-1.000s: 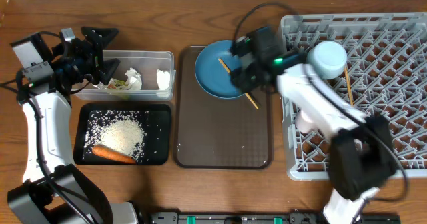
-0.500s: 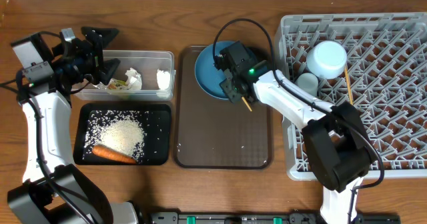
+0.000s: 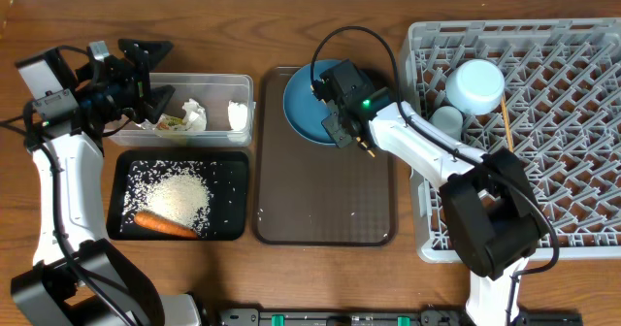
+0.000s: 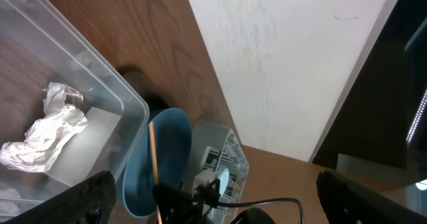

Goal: Sort waste into correct bins and load items into the dishwasher rack
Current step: 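Open the right gripper to release the chopsticks and raise it, then move the right gripper left to the blue plate on the brown tray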

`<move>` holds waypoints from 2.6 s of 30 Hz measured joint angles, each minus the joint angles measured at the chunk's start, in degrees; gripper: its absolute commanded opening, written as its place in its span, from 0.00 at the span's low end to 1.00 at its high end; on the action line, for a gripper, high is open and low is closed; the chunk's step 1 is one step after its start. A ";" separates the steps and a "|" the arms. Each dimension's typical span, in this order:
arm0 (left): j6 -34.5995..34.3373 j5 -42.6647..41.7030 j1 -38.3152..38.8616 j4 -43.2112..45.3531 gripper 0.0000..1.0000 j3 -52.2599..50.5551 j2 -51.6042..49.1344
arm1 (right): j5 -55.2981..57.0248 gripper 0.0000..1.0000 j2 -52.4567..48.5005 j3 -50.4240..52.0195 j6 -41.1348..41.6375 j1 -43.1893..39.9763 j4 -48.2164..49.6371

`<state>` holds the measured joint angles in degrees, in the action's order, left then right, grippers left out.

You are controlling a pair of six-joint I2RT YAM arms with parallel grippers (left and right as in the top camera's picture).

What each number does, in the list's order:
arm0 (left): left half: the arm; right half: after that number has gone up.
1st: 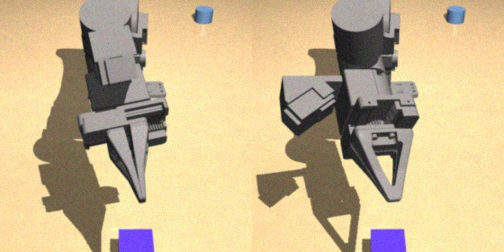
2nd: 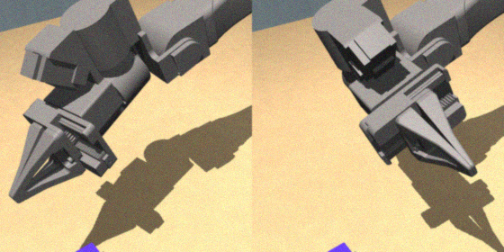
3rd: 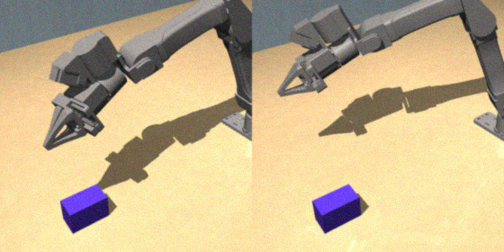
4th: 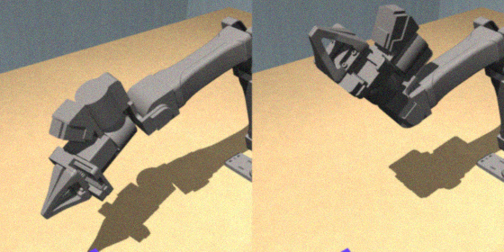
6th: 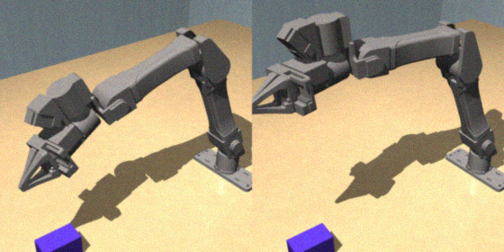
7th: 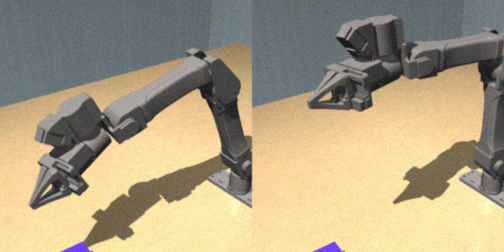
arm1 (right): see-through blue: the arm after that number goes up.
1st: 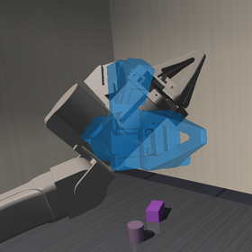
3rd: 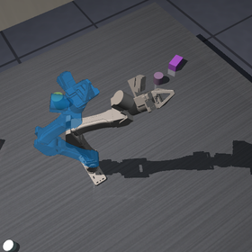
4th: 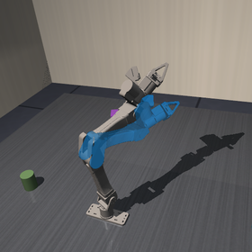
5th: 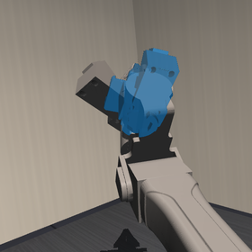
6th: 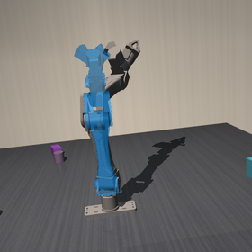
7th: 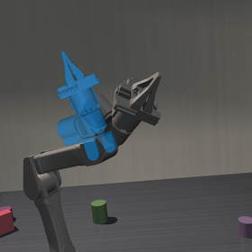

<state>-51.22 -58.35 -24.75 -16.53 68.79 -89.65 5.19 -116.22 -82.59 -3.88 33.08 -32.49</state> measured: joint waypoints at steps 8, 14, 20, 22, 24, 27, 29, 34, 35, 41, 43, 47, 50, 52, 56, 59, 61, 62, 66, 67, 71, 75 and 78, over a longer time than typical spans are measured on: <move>-0.02 0.00 0.00 0.00 0.98 0.00 0.00 | -0.37 0.01 3.89 0.04 1.68 -0.17 -2.58; -0.02 0.02 0.00 0.02 0.98 0.00 0.00 | -1.57 0.01 19.98 0.00 1.36 -4.85 -9.62; 0.00 0.02 0.00 0.00 0.98 0.00 0.00 | -1.25 0.01 32.54 -0.55 -3.48 -19.78 -19.78; 0.00 0.00 0.00 0.00 0.98 0.00 0.00 | -1.03 0.01 34.49 -0.63 -7.10 -25.88 -24.24; -0.02 0.00 0.00 -0.02 0.98 0.00 0.00 | -0.83 0.01 34.93 -0.61 -10.38 -30.49 -28.24; -0.02 0.00 0.00 0.00 0.98 0.00 0.00 | -0.76 0.01 34.14 -0.55 -13.40 -36.70 -30.51; -0.02 0.00 0.00 0.00 0.98 0.00 0.00 | -0.79 0.01 33.20 -0.26 -14.40 -40.13 -30.56; -0.02 0.00 0.00 0.00 0.98 0.00 0.00 | -0.66 0.01 29.09 0.35 -15.37 -45.81 -30.71; 0.00 0.02 0.00 0.00 0.98 0.00 0.00 | -0.68 0.01 28.09 0.37 -15.45 -46.56 -30.71; 0.00 0.02 0.00 0.00 0.98 0.00 0.00 | -1.38 0.01 22.18 0.76 -16.09 -47.43 -31.04; 0.00 0.00 0.00 0.00 0.98 0.00 0.00 | -1.57 0.01 21.27 0.81 -16.11 -47.43 -30.93; 0.00 0.00 0.00 0.00 0.98 0.00 0.00 | -1.79 0.01 19.78 0.81 -16.11 -47.43 -30.62; -0.02 0.00 0.00 0.00 0.98 0.00 0.00 | -1.79 0.08 19.26 0.87 -16.15 -47.43 -29.88; 0.00 0.00 0.00 0.00 0.98 0.00 0.00 | -1.81 0.09 19.26 0.87 -16.24 -47.43 -29.22; 0.00 0.00 0.00 0.00 0.98 0.00 0.00 | -1.84 0.11 19.26 0.90 -16.26 -47.43 -28.70; 0.00 0.02 0.00 0.00 0.98 0.00 0.00 | -1.86 0.21 19.26 0.90 -16.20 -47.43 -28.68; -0.02 0.00 0.00 0.00 0.98 0.00 0.00 | -1.92 0.35 19.26 0.90 -16.26 -47.43 -28.59; 0.00 0.00 0.00 0.00 0.98 0.00 0.00 | -1.97 0.39 19.26 0.90 -16.22 -47.43 -28.57; -0.02 0.00 0.00 0.00 0.98 0.00 0.00 | -2.01 0.40 19.26 0.92 -16.50 -47.43 -28.57; -0.02 0.00 0.00 0.00 0.98 0.00 0.00 | -2.03 0.39 19.26 0.92 -16.46 -47.43 -28.57; 0.00 0.00 0.00 0.00 0.98 0.00 0.00 | -2.03 0.38 19.26 0.92 -16.41 -47.43 -28.59; 0.00 0.00 0.00 0.00 0.98 0.00 0.00 | -2.08 0.28 19.26 0.92 -15.06 -47.43 -28.59; -0.02 0.00 0.00 0.00 0.98 0.00 0.00 | -2.27 0.29 19.26 0.85 -11.89 -47.43 -29.33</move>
<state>-51.24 -58.35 -24.75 -16.53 68.79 -89.65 2.92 -96.97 -81.73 -15.77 -14.35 -61.82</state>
